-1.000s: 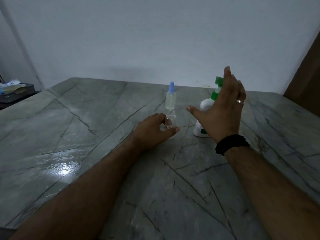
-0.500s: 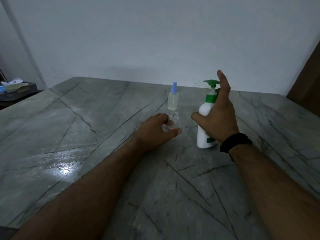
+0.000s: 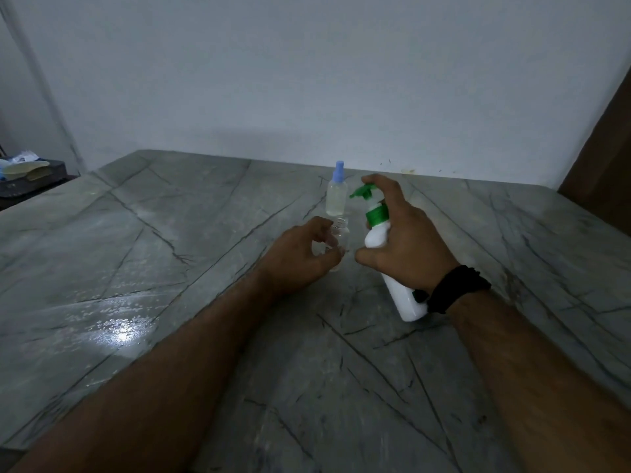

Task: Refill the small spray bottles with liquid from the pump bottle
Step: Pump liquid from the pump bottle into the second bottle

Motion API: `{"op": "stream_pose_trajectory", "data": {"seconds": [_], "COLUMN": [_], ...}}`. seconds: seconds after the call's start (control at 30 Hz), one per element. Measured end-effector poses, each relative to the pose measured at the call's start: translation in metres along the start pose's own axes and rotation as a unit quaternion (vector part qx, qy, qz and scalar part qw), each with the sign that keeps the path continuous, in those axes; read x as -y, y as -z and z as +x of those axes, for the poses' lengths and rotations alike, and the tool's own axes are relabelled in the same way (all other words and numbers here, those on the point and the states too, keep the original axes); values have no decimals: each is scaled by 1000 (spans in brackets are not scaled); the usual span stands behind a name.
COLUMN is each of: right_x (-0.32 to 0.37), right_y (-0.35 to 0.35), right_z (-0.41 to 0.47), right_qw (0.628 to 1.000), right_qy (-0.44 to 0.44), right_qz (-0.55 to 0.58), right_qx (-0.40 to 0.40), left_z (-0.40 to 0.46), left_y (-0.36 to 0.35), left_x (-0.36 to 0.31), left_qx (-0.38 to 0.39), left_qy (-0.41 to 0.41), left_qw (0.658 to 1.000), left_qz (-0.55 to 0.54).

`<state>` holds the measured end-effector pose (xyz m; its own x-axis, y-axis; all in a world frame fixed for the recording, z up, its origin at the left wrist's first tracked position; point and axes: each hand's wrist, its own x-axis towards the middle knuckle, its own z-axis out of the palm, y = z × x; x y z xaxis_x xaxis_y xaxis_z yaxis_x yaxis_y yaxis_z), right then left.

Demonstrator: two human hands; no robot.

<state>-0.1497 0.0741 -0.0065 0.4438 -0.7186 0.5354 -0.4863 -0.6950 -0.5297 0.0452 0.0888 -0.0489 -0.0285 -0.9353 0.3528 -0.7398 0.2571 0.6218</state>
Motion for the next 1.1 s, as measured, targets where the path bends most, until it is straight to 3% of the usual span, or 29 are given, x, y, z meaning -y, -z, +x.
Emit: {"op": "stream_pose_trajectory", "data": {"seconds": [0.5,1.1], "right_x": [-2,-1], "right_y": [-3,-3], "right_z": [2,3], "right_qw": [998,999], "right_qy": [2,-12], "right_qz": [-10,19], "right_qx": [64,49], "left_z": [0,-2], "left_y": [1,4], "left_x": [-7,-13], "left_qx": [11,29], "left_qy": [40,47], "left_qw": [999,998], "left_qz": [18,24]}}
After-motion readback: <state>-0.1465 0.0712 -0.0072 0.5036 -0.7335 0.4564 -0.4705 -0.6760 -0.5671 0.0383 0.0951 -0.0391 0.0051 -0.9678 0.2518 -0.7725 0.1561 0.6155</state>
